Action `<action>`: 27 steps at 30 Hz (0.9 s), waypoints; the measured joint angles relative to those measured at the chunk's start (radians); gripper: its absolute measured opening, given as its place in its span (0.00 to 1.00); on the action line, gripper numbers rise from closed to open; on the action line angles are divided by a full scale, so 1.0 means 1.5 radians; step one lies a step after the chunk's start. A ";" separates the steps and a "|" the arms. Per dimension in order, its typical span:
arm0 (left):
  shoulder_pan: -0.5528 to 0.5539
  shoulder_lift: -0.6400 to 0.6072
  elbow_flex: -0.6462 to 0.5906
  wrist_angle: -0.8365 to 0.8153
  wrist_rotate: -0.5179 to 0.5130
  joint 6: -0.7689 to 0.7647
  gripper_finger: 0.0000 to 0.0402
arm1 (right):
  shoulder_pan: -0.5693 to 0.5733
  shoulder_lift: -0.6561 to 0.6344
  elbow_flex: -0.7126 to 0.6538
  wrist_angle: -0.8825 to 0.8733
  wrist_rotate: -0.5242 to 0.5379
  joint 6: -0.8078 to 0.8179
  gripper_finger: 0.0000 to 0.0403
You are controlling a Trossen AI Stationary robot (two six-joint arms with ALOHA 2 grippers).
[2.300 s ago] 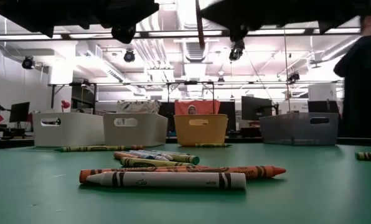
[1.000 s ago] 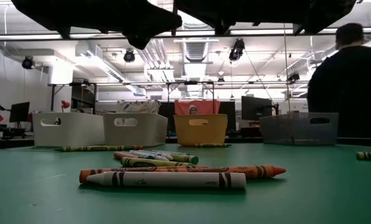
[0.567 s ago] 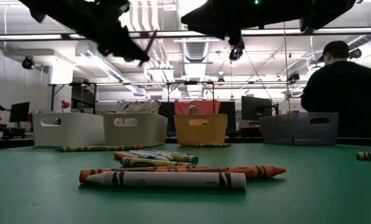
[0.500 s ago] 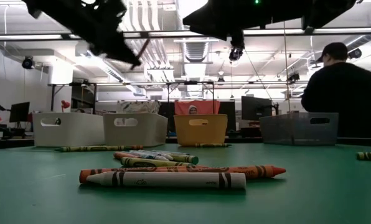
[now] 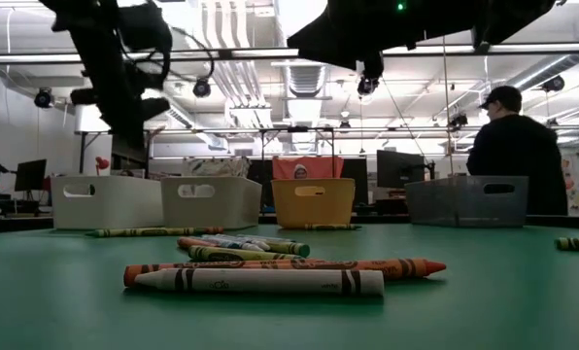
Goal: Sort crayons
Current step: Put the orange crayon into the white bin, then put the blue crayon into the yellow bin
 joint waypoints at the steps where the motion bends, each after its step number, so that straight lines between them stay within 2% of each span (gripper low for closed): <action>1: 0.018 0.007 -0.002 -0.001 0.018 0.007 0.00 | 0.000 0.000 0.000 -0.006 0.000 0.004 0.38; 4: 0.060 0.027 -0.007 -0.007 0.056 0.024 0.00 | 0.000 0.000 0.000 -0.008 0.000 0.009 0.38; 8: 0.081 0.053 -0.007 -0.019 0.056 0.025 0.00 | 0.000 0.000 0.000 -0.009 0.000 0.009 0.37; 13: 0.083 0.082 -0.007 -0.023 0.056 0.026 0.01 | 0.000 0.000 0.000 -0.011 0.000 0.009 0.37; 27: 0.082 0.119 -0.007 -0.032 0.051 0.026 0.13 | 0.000 0.000 0.000 -0.024 0.000 0.025 0.37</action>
